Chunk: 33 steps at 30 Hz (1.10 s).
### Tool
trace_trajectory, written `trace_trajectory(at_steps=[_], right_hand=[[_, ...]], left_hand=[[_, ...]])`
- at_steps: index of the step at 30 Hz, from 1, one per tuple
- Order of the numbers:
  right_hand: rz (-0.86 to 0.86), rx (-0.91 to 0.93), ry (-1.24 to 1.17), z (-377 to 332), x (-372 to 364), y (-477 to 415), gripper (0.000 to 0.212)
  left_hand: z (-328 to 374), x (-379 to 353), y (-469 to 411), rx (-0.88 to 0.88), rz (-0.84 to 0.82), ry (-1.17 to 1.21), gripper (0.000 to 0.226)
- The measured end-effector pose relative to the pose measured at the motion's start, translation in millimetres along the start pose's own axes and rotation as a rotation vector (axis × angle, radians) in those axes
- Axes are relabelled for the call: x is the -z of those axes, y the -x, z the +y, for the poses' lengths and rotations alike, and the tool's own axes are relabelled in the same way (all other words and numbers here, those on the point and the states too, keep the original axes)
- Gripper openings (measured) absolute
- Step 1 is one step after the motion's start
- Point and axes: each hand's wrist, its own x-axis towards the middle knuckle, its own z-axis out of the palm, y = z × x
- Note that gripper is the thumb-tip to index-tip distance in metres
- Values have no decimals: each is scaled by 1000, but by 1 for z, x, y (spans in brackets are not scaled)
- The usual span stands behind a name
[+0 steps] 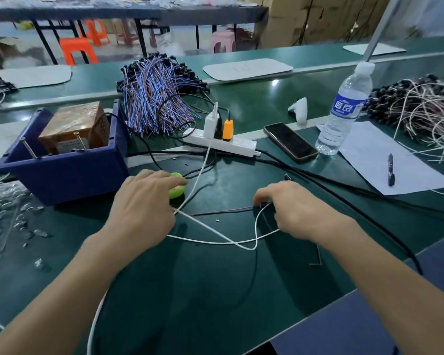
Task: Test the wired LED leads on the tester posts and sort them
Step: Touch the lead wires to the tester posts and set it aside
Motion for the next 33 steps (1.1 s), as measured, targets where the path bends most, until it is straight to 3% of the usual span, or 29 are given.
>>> trace_trajectory(at_steps=[3,6,9,13,18,23,29,33], right_hand=[[77,11,88,3,-11,-3,43],[96,50,128,10,-9,-5,39],[132,118,103,22,4,-5,38],[204,116,118,43,20,-4,35],[225,287,254,64,21,-10,36],[167,467,291,73,12,-13,29],[58,490,334,96,17,-6,60],[89,447,364,91,9,-5,37]], left_hand=[[8,11,-1,-187,-309,35,99],[38,0,-3,-264,-487,264,108],[70,-28,-2,-254,-419,321,94],[77,-50,0,-171,-180,313,47],[72,-52,12,-210,-132,224,23],[64,-50,18,-182,-133,213,19],[49,-48,17,-102,-142,211,15],[51,-47,14,-57,-271,413,41]])
